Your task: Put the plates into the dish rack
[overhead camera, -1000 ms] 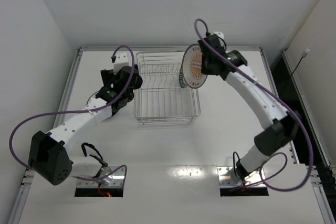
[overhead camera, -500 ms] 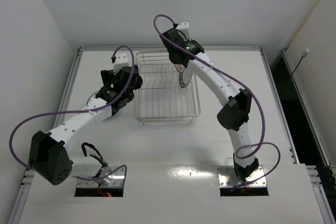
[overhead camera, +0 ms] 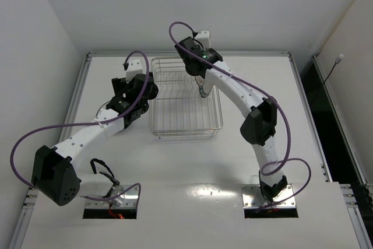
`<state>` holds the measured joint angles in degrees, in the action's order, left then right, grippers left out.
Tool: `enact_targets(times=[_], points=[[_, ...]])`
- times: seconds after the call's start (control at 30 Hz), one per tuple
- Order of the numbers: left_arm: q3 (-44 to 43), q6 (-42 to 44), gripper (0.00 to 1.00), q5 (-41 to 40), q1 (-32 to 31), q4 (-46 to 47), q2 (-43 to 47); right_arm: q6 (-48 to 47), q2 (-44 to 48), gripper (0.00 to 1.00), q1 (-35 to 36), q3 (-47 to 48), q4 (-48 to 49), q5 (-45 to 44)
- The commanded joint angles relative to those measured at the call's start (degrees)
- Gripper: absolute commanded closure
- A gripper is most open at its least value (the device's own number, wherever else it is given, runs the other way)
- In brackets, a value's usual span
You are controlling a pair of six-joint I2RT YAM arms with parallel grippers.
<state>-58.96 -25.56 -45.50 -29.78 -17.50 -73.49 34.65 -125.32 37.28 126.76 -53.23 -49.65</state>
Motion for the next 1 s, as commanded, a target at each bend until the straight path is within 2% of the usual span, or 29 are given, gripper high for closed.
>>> enact_targets(times=[0.0, 0.23, 0.47, 0.57, 0.7, 0.97], points=[[-0.45, -0.37, 0.01, -1.0, 0.16, 0.97, 2.3, -0.99, 7.19, 1.0, -0.19, 1.56, -0.2, -6.25], [0.07, -0.37, 0.01, -1.0, 0.16, 0.97, 2.3, -1.51, 10.44, 1.0, -0.19, -1.33, 1.46, -6.08], [0.07, -0.37, 0.01, -2.14, 0.16, 0.97, 2.3, 1.37, 4.82, 1.0, -0.19, -4.4, -1.44, -4.85], [0.6, -0.37, 0.01, -2.67, 0.16, 0.97, 2.83, 1.38, 4.82, 1.0, -0.19, -8.44, 0.94, -4.24], [1.13, -0.37, 0.01, -2.67, 0.16, 0.97, 2.83, 1.38, 3.59, 1.0, -0.19, -7.94, 1.64, -3.7], [1.65, 0.16, 0.01, -3.72, 0.16, 1.5, 2.22, 2.78, 0.78, 1.0, -0.71, -8.63, 2.26, 6.57]])
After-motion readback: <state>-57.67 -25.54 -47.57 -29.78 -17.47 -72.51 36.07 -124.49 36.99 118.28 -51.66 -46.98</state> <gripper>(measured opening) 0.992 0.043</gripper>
